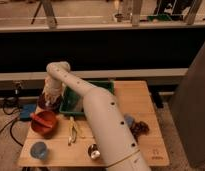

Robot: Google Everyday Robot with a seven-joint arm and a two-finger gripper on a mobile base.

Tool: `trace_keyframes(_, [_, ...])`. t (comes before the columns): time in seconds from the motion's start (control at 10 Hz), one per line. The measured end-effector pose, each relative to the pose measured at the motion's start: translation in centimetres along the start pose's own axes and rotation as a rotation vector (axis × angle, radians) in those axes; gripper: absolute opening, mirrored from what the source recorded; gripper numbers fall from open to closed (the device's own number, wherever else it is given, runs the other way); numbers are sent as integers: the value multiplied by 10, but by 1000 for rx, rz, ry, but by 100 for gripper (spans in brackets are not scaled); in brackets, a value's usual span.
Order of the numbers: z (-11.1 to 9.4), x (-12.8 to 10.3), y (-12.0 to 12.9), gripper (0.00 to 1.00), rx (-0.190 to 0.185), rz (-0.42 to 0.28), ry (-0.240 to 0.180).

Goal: Wipe purple bowl with towel

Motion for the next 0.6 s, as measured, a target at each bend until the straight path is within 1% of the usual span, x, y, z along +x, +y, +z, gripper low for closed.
trace_keyframes(0.6, [-3,22,12,0,-20,57,9])
